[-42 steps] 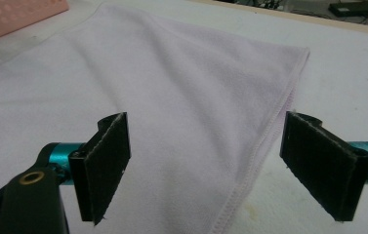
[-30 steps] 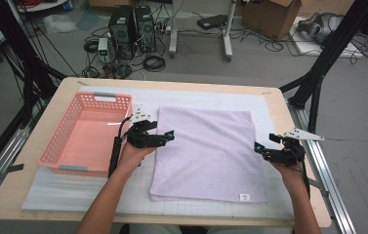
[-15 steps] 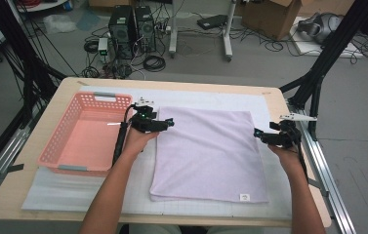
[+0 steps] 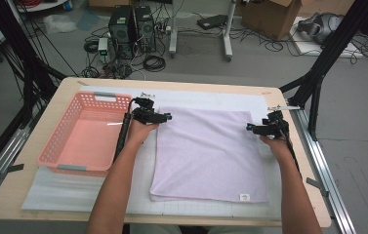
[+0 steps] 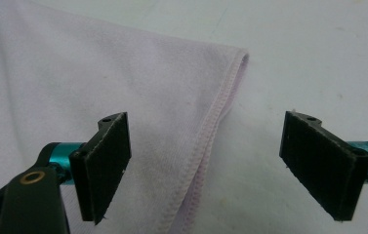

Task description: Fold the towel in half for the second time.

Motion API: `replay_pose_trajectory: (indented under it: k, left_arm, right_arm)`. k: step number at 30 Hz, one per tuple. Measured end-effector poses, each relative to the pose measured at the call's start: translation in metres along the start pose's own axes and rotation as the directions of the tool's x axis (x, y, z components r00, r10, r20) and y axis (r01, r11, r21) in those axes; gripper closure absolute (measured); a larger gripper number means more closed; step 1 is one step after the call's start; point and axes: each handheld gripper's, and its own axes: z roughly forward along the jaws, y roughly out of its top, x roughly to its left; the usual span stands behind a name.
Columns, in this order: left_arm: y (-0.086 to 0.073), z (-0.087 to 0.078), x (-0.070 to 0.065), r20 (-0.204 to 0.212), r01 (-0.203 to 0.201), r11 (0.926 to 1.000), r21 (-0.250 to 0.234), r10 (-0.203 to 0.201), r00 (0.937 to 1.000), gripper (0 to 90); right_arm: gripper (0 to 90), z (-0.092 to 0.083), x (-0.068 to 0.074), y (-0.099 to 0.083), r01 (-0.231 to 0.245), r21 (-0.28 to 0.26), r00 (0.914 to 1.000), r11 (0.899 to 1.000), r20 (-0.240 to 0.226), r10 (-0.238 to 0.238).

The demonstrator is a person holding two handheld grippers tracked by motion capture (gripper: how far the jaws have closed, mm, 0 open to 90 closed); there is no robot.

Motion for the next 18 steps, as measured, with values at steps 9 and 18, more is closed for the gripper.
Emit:
replay_pose_trajectory:
  k: [9, 18]
  left_arm:
    - [0.000, 0.019, 0.009, -0.038, 0.024, 0.9994, 0.025, -0.023, 0.9990, 21.7]
    - [0.003, 0.025, 0.002, -0.101, -0.090, 0.9942, 0.059, 0.096, 0.9902, 31.4]
  right_arm:
    - [18.0, 0.025, -0.002, 0.012, -0.029, 0.038, 0.9995, 0.999, 0.010, 0.028]
    - [27.8, 0.041, 0.005, 0.020, -0.029, 0.071, 0.9973, 0.997, 0.069, 0.024]
